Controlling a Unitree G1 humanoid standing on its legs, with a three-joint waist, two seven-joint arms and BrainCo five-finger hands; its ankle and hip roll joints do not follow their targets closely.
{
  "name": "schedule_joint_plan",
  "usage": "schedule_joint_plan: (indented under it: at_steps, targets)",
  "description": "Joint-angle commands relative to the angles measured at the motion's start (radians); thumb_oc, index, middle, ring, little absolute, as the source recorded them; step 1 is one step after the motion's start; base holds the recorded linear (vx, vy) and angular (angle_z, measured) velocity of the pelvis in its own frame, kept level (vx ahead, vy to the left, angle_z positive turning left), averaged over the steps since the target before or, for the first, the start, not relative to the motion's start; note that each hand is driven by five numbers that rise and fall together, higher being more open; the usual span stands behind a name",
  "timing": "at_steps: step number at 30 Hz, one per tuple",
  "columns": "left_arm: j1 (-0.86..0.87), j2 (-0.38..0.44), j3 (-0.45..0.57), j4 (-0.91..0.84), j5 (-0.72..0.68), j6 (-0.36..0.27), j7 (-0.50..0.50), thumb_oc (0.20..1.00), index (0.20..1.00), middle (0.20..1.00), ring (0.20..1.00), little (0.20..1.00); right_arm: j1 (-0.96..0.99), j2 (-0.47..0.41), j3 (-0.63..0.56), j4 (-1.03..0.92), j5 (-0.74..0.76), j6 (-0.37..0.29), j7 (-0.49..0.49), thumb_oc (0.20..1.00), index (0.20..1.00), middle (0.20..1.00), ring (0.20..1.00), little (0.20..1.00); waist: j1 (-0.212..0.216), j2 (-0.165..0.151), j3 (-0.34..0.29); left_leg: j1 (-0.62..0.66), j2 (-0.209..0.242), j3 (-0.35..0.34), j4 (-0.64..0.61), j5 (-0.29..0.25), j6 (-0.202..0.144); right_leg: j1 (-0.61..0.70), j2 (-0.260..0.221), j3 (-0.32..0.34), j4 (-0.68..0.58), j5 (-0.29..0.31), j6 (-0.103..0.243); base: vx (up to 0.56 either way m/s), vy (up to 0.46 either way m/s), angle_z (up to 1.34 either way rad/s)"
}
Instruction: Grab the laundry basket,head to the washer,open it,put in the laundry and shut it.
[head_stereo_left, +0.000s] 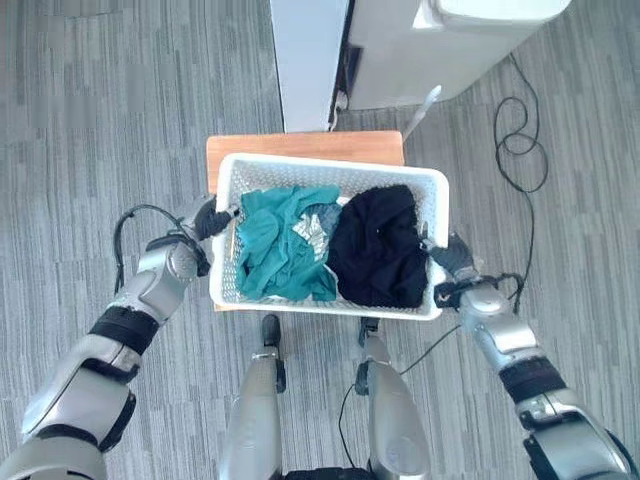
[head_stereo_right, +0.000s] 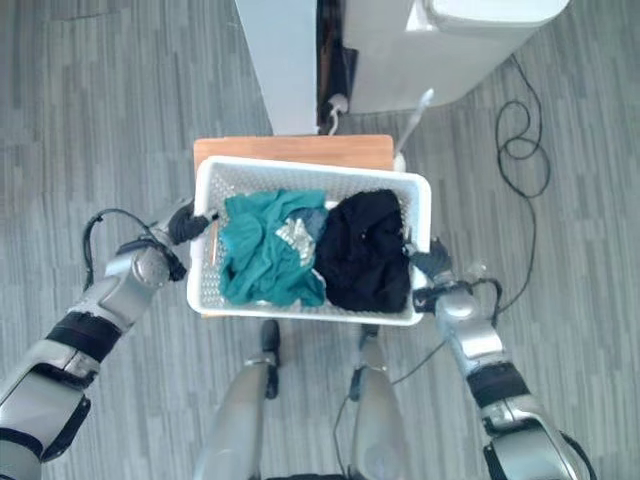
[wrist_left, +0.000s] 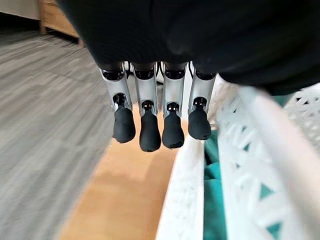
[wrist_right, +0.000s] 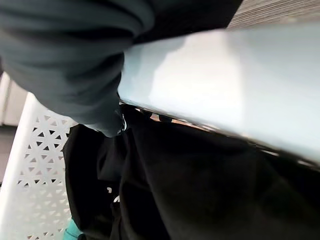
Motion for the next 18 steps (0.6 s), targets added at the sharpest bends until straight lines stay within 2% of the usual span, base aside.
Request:
schedule_joint_plan:
  at_steps: [1,2,5,7,8,9,11,13,14,15,18]
  targets:
    - [-0.008,-0.008,0.056,-0.011,-0.013,-0.046,-0.001,0.2,0.2,0.2,0.2,0.2,0.09,-0.119,-0.117,-0.118,0.062,-0.054,0.066,0.2,0.2,0.2,0.2,0.2,0.003,0.029,-0.146,0.089,0.019,-0.012,-0.117,-0.025,-0.005,0.065,-0.066,0.022,0.075,-0.092,0.073,0.13,0.124,-0.09]
    - [0.003,-0.022,0.051,-0.026,-0.039,-0.053,-0.025,0.2,0.2,0.2,0.2,0.2,0.147,-0.141,-0.17,-0.13,0.072,-0.049,0.084,0.2,0.2,0.2,0.2,0.2,-0.014,0.032,-0.171,0.122,0.005,-0.002,-0.112,-0.039,0.003,0.098,-0.08,0.023,0.072,-0.09,0.079,0.12,0.148,-0.08]
    - [0.014,-0.035,0.044,-0.048,-0.052,-0.056,-0.053,0.2,0.2,0.2,0.2,0.2,0.217,-0.155,-0.233,-0.151,0.07,-0.039,0.102,0.2,0.2,0.2,0.2,0.2,-0.031,0.041,-0.191,0.157,-0.021,0.014,-0.118,-0.05,0.02,0.118,-0.103,0.025,0.067,-0.074,0.093,0.05,0.132,-0.07]
    - [0.011,-0.052,0.025,-0.06,-0.051,-0.062,-0.082,0.2,0.2,0.2,0.2,0.2,0.266,-0.167,-0.284,-0.168,0.064,-0.031,0.12,0.2,0.2,0.2,0.2,0.2,-0.047,0.051,-0.21,0.189,-0.058,0.036,-0.139,-0.053,0.039,0.122,-0.13,0.041,0.048,-0.023,0.112,0.01,0.239,-0.17]
    - [0.004,-0.06,0.013,-0.054,-0.054,-0.066,-0.097,0.2,0.2,0.2,0.2,0.2,0.276,-0.18,-0.306,-0.155,0.063,-0.031,0.118,0.2,0.2,0.2,0.2,0.2,-0.061,0.06,-0.224,0.206,-0.071,0.059,-0.148,-0.063,0.043,0.119,-0.148,0.042,0.038,0.028,0.136,-0.1,0.268,-0.23]
    - [-0.005,-0.069,-0.002,-0.056,-0.06,-0.073,-0.116,0.2,0.2,0.2,0.2,0.2,0.283,-0.187,-0.321,-0.153,0.052,-0.023,0.123,0.2,0.2,0.2,0.2,0.2,-0.079,0.071,-0.236,0.214,-0.08,0.098,-0.169,-0.043,0.057,0.08,-0.171,0.033,0.043,0.075,0.149,-0.22,0.251,-0.28]
    - [-0.022,-0.07,-0.019,-0.05,-0.058,-0.074,-0.119,0.2,0.2,0.2,0.2,0.2,0.315,-0.189,-0.338,-0.176,0.056,-0.027,0.129,0.2,0.2,0.2,0.2,0.2,-0.075,0.093,-0.233,0.227,-0.06,0.14,-0.185,-0.036,0.072,0.076,-0.147,-0.007,0.147,-0.021,0.134,-0.24,0.164,-0.57]
    - [-0.026,-0.064,-0.022,-0.044,-0.061,-0.068,-0.127,0.2,0.2,0.2,0.2,0.2,0.327,-0.181,-0.335,-0.189,0.048,-0.033,0.136,0.2,0.2,0.2,0.2,0.2,-0.064,0.112,-0.236,0.247,-0.036,0.187,-0.199,-0.018,0.09,0.083,-0.121,-0.066,0.314,-0.115,0.111,-0.15,0.09,-0.97]
    - [-0.025,-0.064,-0.022,-0.044,-0.061,-0.068,-0.127,0.2,0.2,0.2,0.2,0.2,0.328,-0.18,-0.336,-0.19,0.048,-0.033,0.136,0.2,0.2,0.2,0.2,0.2,-0.062,0.11,-0.235,0.249,-0.036,0.188,-0.2,-0.019,0.09,0.08,-0.122,-0.064,0.322,-0.121,0.111,-0.16,0.056,-1.15]
    - [-0.007,-0.046,-0.012,-0.042,-0.079,-0.063,-0.135,0.2,0.2,0.2,0.2,0.2,0.327,-0.168,-0.316,-0.188,0.035,-0.029,0.149,0.2,0.2,0.2,0.2,0.2,-0.04,0.12,-0.256,0.271,-0.016,0.246,-0.208,-0.011,0.097,0.121,-0.131,-0.148,0.411,-0.176,0.088,-0.08,0.042,-1.09]
    - [0.028,-0.017,0.016,-0.049,-0.099,-0.063,-0.137,0.2,0.2,0.2,0.2,0.2,0.32,-0.159,-0.292,-0.182,0.015,-0.02,0.161,0.2,0.2,0.2,0.2,0.2,-0.012,0.117,-0.291,0.299,-0.013,0.282,-0.222,-0.028,0.099,0.192,-0.147,-0.17,0.448,-0.212,0.095,-0.1,-0.017,-1.15]
